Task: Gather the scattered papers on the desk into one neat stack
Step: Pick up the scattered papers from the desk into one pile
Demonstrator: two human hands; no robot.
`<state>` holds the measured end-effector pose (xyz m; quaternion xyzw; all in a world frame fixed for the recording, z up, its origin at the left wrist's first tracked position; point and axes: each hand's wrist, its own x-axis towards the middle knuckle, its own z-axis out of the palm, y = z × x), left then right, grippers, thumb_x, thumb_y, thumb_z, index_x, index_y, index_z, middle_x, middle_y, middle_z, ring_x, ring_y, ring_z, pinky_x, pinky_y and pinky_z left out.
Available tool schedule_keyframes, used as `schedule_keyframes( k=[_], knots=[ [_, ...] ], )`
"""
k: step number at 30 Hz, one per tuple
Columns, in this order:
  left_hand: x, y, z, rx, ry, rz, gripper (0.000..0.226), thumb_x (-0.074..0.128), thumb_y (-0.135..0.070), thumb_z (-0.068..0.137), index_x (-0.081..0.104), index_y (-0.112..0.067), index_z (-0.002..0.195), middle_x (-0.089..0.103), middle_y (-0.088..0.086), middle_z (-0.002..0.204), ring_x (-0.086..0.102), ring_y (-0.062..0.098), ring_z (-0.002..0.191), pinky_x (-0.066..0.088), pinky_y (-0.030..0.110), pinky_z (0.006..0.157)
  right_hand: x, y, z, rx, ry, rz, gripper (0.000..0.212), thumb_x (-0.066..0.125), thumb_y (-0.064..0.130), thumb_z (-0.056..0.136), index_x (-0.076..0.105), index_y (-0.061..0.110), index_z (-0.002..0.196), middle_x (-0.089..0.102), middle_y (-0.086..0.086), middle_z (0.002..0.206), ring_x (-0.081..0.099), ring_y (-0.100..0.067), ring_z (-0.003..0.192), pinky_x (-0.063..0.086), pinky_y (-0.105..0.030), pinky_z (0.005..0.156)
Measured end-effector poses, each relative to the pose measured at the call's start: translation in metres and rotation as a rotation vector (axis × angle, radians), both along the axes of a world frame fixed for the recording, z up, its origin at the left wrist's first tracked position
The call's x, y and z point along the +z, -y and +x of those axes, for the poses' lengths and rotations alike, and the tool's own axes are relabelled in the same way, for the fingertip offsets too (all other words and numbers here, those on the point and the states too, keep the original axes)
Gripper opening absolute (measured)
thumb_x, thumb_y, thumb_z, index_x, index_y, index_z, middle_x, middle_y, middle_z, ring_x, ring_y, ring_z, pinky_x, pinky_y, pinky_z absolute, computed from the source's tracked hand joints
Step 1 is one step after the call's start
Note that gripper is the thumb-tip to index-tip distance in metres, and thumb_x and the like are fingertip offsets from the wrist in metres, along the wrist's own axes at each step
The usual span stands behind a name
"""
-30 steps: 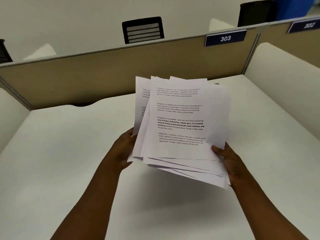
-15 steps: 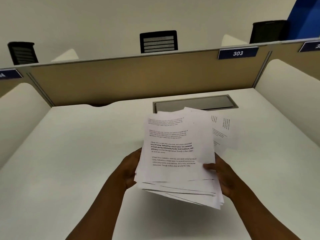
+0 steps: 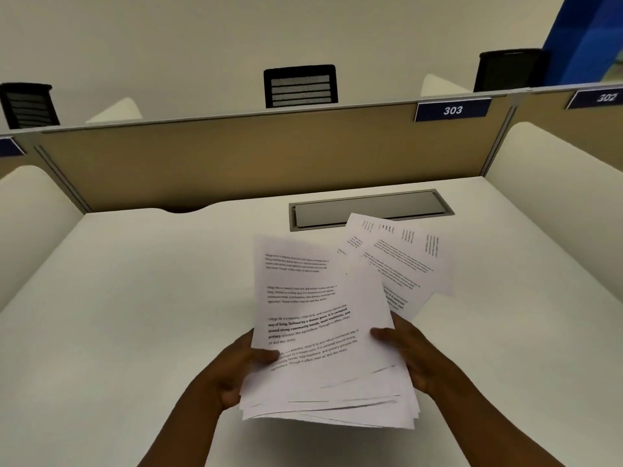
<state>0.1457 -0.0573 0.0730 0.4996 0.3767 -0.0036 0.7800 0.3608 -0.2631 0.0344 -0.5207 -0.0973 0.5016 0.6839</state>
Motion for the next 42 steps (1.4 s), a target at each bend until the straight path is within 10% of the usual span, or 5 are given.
schedule_keyframes(
  k=[4,9,16,28,42],
  knots=[
    [-0.001,-0.010,-0.007,0.096,0.097,0.032,0.046,0.066,0.005,0.078,0.060,-0.017,0.118,0.076,0.008,0.104,0.074,0.029,0.088,0.060,0.037,0.064,0.006,-0.012,0.013,-0.155,-0.030,-0.117,0.036,0.059,0.041,0.093,0.064,0.015,0.117,0.070,-0.012,0.114,0.061,-0.036,0.100,0.046,-0.045,0.095],
    [-0.006,-0.036,-0.019,0.243,0.157,0.124,0.065,0.073,-0.009,0.062,0.060,-0.016,0.125,0.070,0.012,0.119,0.066,0.033,0.106,0.055,0.039,0.080,-0.010,-0.018,0.034,-0.245,0.781,-0.923,0.050,0.068,0.046,0.083,0.054,0.012,0.115,0.058,-0.015,0.120,0.059,-0.032,0.106,0.051,-0.039,0.091],
    [-0.016,-0.059,-0.019,0.386,0.247,0.127,0.054,0.059,0.006,0.083,0.055,-0.016,0.133,0.068,0.009,0.123,0.061,0.030,0.115,0.059,0.034,0.083,-0.036,-0.012,0.035,0.089,1.337,-1.115,0.052,0.052,0.051,0.090,0.046,0.030,0.137,0.033,-0.009,0.146,0.035,-0.031,0.129,0.039,-0.042,0.099],
    [-0.024,-0.066,-0.021,0.403,0.297,0.105,0.057,0.053,0.005,0.087,0.051,-0.019,0.138,0.064,0.008,0.130,0.058,0.029,0.122,0.053,0.039,0.093,-0.028,0.060,0.074,-0.131,1.251,-1.083,0.042,0.058,0.005,0.081,0.066,0.021,0.119,0.045,-0.011,0.141,0.038,-0.034,0.131,0.041,-0.045,0.099],
    [-0.010,-0.047,-0.010,0.437,0.272,0.068,0.051,0.052,0.007,0.089,0.056,-0.019,0.132,0.069,0.006,0.122,0.063,0.028,0.113,0.057,0.036,0.085,-0.007,0.024,0.069,-0.109,0.780,-1.287,0.061,0.073,0.029,0.075,0.049,0.003,0.125,0.056,-0.014,0.125,0.055,-0.034,0.118,0.047,-0.037,0.092]
  ],
)
